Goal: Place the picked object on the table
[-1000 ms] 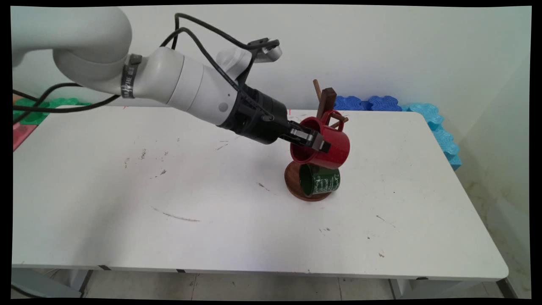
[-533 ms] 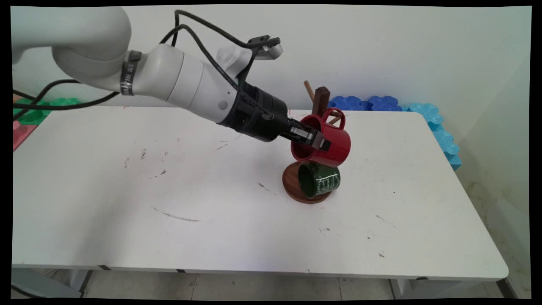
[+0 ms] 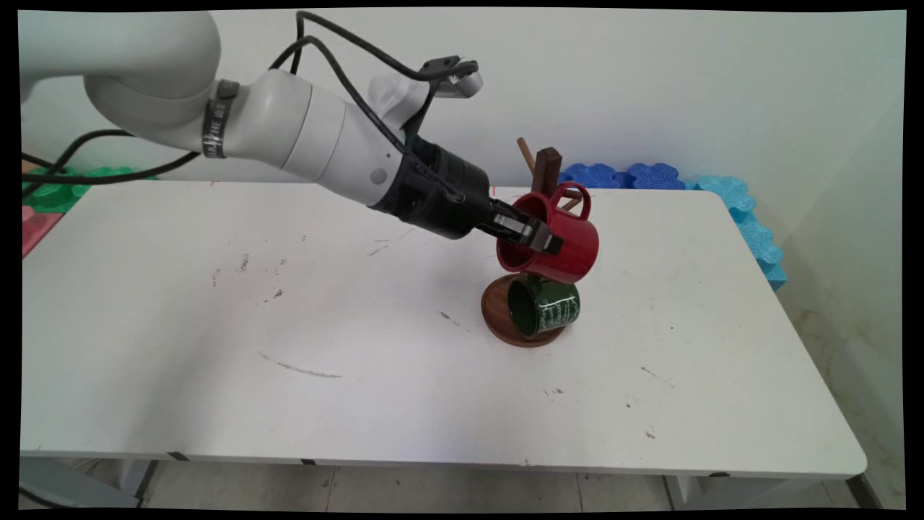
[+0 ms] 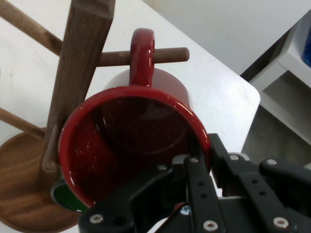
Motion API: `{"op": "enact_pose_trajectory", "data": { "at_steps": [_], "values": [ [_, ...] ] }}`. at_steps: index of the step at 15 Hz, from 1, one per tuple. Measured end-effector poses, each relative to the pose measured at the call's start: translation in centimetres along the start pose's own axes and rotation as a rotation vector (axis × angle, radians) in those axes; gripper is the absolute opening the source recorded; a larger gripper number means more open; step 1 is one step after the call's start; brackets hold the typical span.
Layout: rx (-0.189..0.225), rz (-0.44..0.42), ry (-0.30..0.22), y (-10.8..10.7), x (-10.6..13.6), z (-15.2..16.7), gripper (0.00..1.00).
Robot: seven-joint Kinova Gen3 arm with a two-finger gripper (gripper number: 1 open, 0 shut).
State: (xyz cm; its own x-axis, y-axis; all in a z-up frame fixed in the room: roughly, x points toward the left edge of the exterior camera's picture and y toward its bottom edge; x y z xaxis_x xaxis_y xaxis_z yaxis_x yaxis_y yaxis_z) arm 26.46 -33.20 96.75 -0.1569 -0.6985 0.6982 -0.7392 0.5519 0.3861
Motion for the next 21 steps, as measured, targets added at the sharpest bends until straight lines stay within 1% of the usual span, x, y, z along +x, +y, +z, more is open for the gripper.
{"op": "enact_pose_trajectory", "data": {
  "at_steps": [9,21],
  "values": [
    [-0.005,0.011,-0.002,0.6,0.0,-0.2,0.0],
    [-0.037,0.049,-0.006,2.3,0.2,-0.4,0.0]
  ]
}}
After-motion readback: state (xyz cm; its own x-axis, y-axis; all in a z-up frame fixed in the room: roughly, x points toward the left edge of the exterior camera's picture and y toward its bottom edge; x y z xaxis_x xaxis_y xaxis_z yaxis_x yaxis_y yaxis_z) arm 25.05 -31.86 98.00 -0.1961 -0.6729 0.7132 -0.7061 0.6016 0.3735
